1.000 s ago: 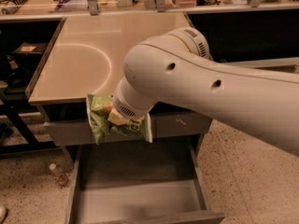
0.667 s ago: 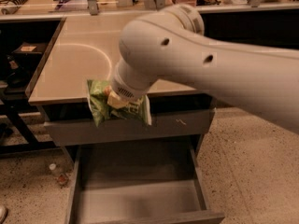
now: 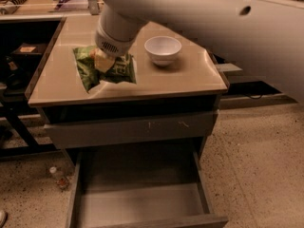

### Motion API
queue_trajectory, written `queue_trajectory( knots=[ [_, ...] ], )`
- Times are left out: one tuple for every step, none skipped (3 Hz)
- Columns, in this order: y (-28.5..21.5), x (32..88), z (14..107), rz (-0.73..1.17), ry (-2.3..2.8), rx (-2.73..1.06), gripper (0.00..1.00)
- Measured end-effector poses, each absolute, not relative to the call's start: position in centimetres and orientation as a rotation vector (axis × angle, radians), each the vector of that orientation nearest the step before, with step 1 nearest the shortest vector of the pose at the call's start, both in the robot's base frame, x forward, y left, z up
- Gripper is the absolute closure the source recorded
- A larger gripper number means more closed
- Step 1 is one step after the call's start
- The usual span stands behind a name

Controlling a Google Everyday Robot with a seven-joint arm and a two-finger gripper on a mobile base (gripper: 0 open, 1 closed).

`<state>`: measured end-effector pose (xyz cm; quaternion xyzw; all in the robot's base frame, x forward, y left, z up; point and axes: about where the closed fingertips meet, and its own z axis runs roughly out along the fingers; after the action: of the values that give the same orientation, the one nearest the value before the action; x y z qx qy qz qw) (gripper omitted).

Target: Pick green jalapeno chip bag from middle drawer and place on counter

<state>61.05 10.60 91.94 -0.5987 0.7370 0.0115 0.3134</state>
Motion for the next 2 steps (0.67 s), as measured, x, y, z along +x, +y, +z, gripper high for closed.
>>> queue_trajectory(
  knots=[
    [13.6, 64.6, 92.9, 0.067, 1.905, -1.633, 1.0],
    [17.0, 67.6, 92.7, 0.122, 1.869, -1.686, 1.0]
  ],
)
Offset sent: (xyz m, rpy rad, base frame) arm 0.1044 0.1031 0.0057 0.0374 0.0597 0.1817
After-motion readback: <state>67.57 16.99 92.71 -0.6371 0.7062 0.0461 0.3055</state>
